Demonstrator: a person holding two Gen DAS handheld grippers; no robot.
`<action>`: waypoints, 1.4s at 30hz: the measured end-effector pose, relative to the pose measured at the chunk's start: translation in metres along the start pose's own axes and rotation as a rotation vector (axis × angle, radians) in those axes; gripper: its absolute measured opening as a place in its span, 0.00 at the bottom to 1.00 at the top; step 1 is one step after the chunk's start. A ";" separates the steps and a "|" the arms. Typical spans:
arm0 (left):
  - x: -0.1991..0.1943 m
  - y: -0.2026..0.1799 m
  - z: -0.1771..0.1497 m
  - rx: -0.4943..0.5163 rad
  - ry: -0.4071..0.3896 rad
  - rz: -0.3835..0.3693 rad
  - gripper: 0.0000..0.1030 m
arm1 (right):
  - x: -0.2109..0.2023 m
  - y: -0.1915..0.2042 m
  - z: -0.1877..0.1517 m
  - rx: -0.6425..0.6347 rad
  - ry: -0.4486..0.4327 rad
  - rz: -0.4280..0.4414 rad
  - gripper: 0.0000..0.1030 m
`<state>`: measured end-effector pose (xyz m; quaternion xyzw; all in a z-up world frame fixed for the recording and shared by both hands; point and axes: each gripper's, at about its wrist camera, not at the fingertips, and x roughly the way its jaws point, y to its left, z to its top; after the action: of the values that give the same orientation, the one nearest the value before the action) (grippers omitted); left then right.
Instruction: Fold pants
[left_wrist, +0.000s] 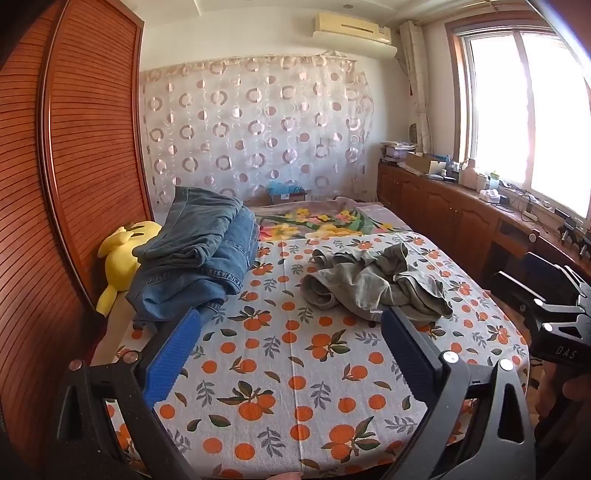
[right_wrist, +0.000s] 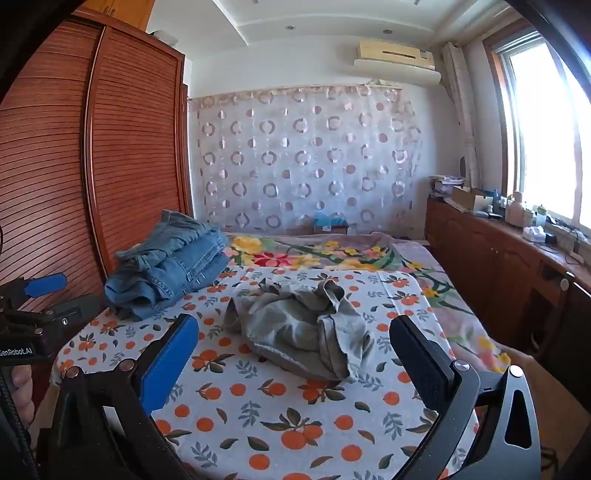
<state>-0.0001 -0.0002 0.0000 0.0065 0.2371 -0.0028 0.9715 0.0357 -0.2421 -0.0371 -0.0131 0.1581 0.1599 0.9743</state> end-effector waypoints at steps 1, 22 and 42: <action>0.000 0.000 0.000 -0.003 0.001 0.002 0.96 | 0.000 0.000 0.000 -0.001 0.001 0.002 1.00; 0.000 0.000 0.000 -0.009 0.003 0.000 0.96 | -0.003 -0.001 0.001 0.011 0.001 0.000 1.00; -0.005 -0.002 0.002 -0.009 -0.002 -0.001 0.96 | -0.004 -0.001 0.000 0.010 -0.004 0.000 1.00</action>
<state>-0.0035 -0.0025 0.0038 0.0018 0.2359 -0.0024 0.9718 0.0325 -0.2438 -0.0356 -0.0079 0.1569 0.1591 0.9747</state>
